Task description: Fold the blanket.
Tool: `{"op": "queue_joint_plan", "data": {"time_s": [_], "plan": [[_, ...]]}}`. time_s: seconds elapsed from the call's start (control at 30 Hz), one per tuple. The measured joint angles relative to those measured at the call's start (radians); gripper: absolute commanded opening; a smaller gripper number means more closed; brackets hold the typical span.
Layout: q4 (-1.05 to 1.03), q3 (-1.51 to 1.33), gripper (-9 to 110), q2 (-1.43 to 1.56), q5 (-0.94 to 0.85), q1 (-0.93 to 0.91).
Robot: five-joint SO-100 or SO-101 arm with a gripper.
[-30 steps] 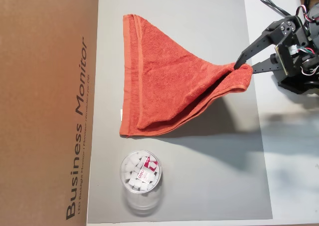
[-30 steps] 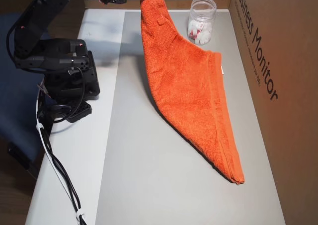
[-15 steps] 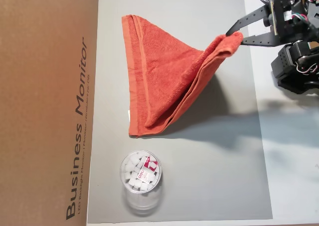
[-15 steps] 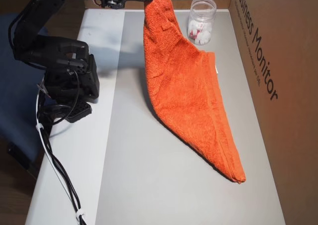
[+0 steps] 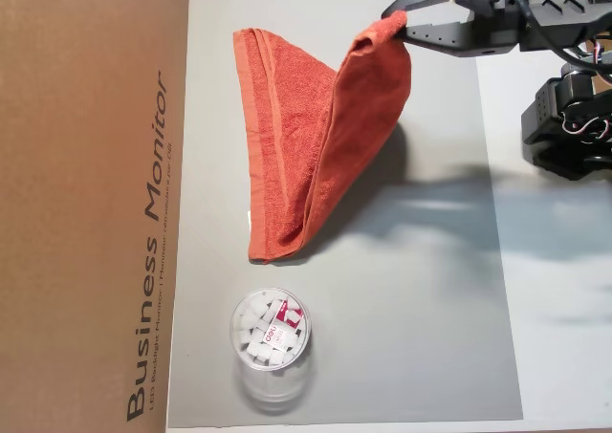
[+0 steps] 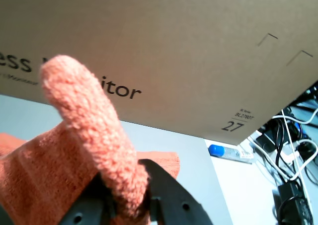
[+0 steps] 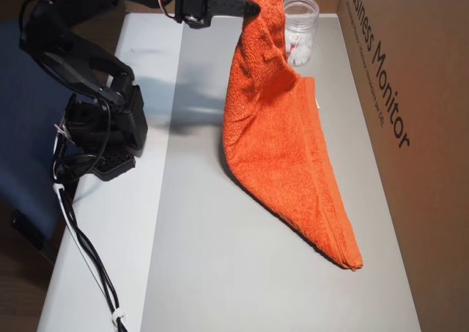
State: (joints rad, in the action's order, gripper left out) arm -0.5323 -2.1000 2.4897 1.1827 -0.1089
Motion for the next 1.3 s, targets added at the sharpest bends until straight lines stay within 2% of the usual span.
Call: {"op": "queue_joint_plan", "data": {"time_s": [0.77, 1.3], "plan": [[0.360, 0.015, 0, -0.405, 0.156, -0.225], [0.367, 0.380, 0, -0.808, 0.275, -0.241]]}}
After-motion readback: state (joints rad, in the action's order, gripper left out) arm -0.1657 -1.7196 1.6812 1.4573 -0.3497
